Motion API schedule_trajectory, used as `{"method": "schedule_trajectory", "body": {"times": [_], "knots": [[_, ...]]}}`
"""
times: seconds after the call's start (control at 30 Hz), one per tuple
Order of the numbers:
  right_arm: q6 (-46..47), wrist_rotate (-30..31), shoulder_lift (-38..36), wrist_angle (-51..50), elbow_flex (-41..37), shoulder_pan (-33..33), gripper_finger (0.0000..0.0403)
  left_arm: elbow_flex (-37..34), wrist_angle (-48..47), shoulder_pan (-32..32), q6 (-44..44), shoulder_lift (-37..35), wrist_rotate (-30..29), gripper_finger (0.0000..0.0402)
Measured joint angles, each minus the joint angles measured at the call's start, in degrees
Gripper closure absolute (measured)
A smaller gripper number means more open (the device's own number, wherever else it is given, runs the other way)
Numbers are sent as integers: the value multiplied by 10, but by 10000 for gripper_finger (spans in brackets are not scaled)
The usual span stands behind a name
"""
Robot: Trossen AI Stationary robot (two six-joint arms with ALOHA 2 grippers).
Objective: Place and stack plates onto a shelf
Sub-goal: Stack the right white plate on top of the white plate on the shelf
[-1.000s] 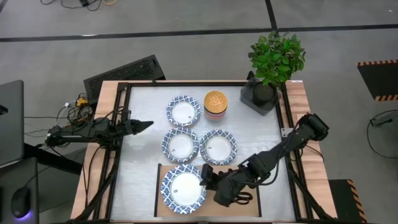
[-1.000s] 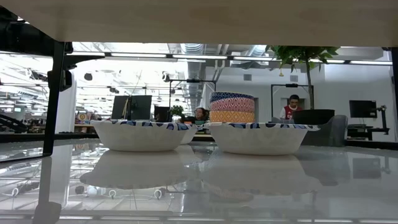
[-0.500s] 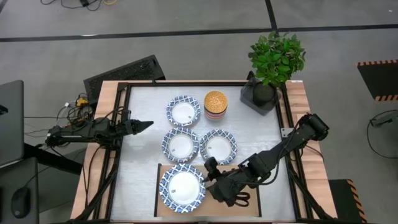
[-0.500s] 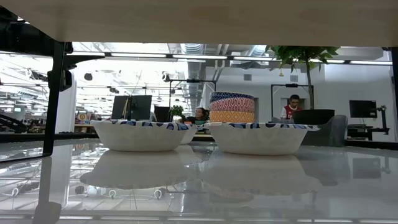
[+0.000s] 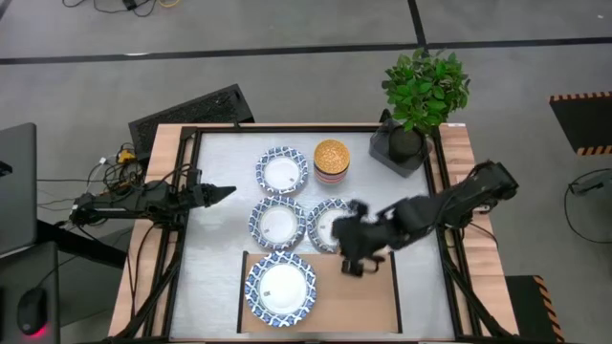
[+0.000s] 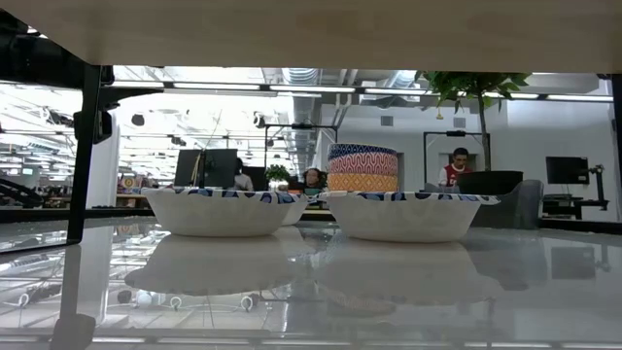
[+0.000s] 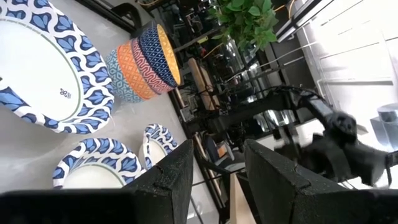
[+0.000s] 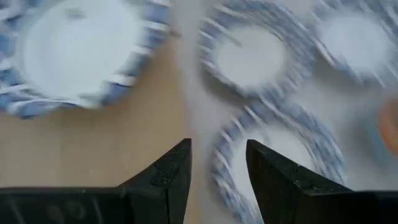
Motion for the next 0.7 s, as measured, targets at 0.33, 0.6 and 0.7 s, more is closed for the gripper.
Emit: {"method": "schedule_trajectory", "body": {"times": [0.33,0.6,0.7], "knots": [[285,32,-128,-219,-111,-29,223,0,-18,0,-1,0,-2,273],[343,-15,-221,16,-359,-63,221,0,-20,0,-1,0,-36,273],[352,-56,-229,94,-435,-103,210,0,-21,0,-1,0,-44,273]]}}
